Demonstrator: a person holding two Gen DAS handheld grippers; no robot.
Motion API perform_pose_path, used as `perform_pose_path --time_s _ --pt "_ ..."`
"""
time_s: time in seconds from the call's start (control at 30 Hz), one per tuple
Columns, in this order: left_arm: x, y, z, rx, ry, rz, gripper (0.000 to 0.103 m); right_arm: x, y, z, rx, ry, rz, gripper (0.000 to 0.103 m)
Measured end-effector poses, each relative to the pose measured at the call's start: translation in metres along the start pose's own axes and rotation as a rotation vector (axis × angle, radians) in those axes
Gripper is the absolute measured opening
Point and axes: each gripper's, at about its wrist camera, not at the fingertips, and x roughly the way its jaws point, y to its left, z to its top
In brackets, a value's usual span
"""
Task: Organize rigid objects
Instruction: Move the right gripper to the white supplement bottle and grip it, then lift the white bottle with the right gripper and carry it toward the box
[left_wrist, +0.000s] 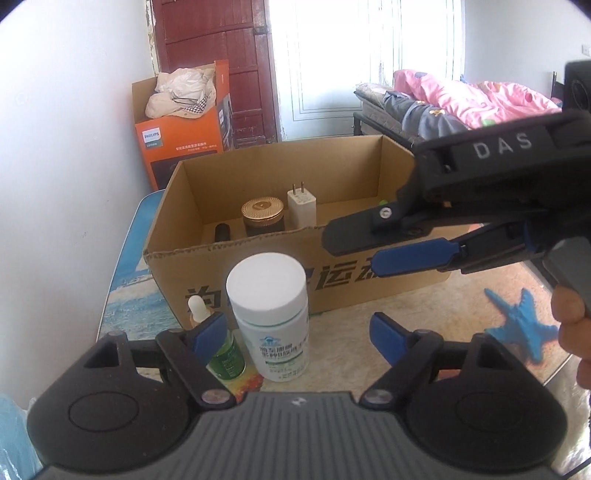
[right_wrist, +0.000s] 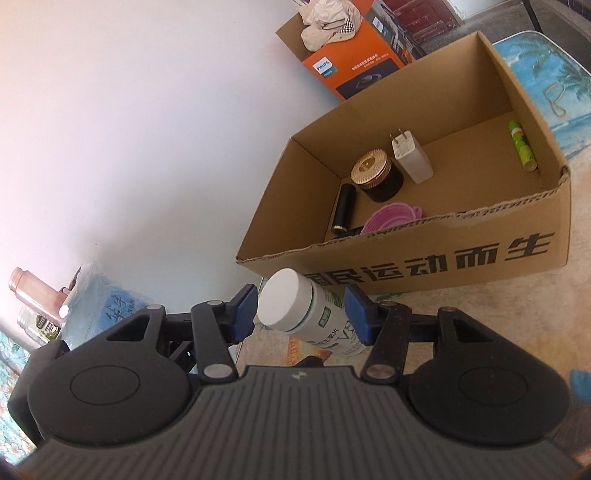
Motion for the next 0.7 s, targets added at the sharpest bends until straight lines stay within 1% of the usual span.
perform_pose_path --time_s 0.1,0.2,0.27,0.33,0.37,0.43,0.53,0.57,0.7 --pt "0.007 -0.001 -0.008 0.031 -0.012 0.044 0.078 0.018 0.002 0.0 -0.01 0.021 -0.002 0.05" --pt "0.012 0.001 -0.01 0.026 -0.017 0.058 0.074 0.027 0.007 0.004 -0.032 0.024 -0.006 0.047" --pt "0.017 0.003 -0.01 0.017 -0.012 0.061 0.068 0.033 0.01 0.006 -0.042 0.027 -0.016 0.045" --pt "0.021 0.005 -0.009 0.015 -0.005 0.058 0.065 0.039 0.01 0.009 -0.044 0.034 -0.018 0.042" --pt "0.023 0.005 -0.009 0.011 -0.002 0.057 0.061 0.04 0.011 0.009 -0.044 0.039 -0.015 0.039" --pt "0.025 0.006 -0.01 -0.001 0.0 0.055 0.056 0.044 0.013 0.01 -0.049 0.047 -0.016 0.036" --pt "0.025 0.01 -0.01 -0.023 -0.004 0.056 0.051 0.049 0.013 0.011 -0.05 0.057 -0.019 0.029" --pt "0.025 0.011 -0.01 -0.027 -0.006 0.055 0.049 0.049 0.012 0.011 -0.049 0.054 -0.021 0.028" --pt "0.02 0.011 -0.012 -0.035 -0.008 0.029 0.048 0.044 0.011 0.011 -0.038 0.056 -0.032 0.026"
